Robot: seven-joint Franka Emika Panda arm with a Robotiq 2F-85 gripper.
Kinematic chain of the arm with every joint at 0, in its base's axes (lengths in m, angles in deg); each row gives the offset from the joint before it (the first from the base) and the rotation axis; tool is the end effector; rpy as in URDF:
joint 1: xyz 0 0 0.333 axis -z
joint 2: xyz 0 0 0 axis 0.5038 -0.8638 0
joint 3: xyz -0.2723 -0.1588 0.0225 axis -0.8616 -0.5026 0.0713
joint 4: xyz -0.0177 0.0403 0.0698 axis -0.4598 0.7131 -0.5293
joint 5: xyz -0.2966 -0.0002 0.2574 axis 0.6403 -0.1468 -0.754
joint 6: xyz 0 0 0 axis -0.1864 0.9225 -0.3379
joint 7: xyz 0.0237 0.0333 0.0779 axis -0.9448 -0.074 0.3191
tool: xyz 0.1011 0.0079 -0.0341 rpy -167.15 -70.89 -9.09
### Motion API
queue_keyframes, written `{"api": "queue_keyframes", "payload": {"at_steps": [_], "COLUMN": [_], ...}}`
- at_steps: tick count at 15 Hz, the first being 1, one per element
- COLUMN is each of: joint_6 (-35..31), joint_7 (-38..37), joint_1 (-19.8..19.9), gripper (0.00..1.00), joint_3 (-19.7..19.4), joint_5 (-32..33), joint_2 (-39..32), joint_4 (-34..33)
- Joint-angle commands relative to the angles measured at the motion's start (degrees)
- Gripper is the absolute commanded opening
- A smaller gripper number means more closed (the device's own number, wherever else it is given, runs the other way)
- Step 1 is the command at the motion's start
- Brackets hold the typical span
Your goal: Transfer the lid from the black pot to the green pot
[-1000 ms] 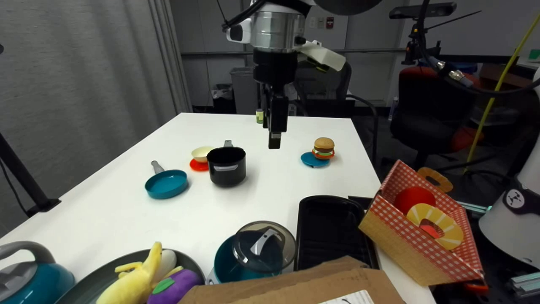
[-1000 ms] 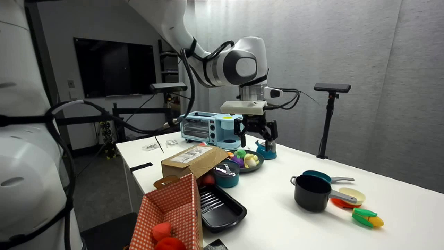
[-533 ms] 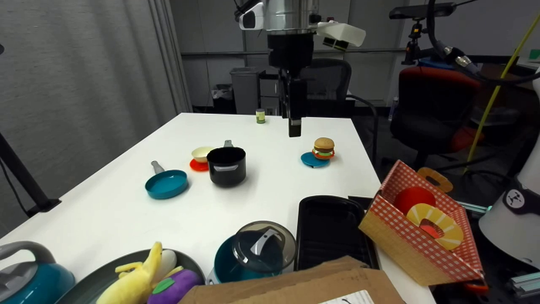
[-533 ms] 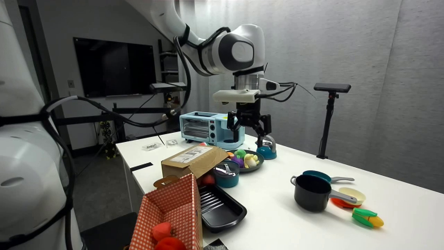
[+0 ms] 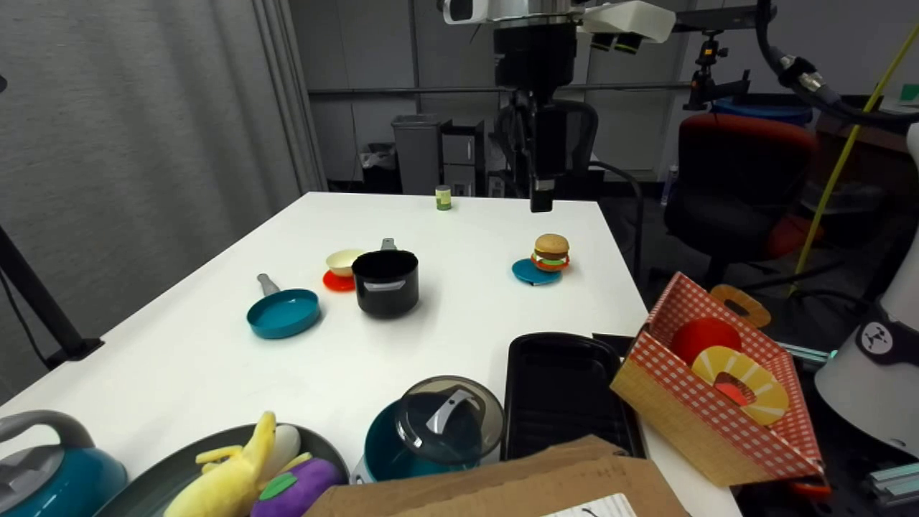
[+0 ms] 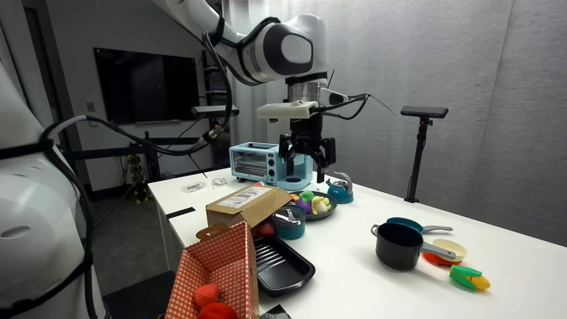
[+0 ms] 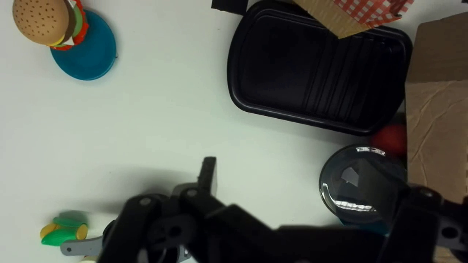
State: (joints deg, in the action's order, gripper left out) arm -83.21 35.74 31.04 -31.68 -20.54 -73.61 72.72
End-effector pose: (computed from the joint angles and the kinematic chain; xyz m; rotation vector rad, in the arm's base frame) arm 0.4753 -0.0056 0.4404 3.0947 0.2987 -0.0506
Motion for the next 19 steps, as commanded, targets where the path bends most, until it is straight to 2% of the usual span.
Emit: {"api": "queue_keyframes", "payload": {"at_steps": [1, 10, 11, 19], "joint_6": [1.19, 5.23, 3.47, 3.56], "joint_7": [-1.70, -0.26, -0.36, -0.33], "joint_1": [-0.11, 0.37, -0.35, -0.35], "gripper": [1.00, 1.00, 1.00, 1.00], "joint_3": [-0.51, -2.61, -2.47, -2.54], "joint_5": [0.99, 1.15, 0.14, 0.13], "joint_2": [6.18, 15.20, 11.42, 11.01], "joint_4": [4.99, 9.36, 7.62, 7.69]}}
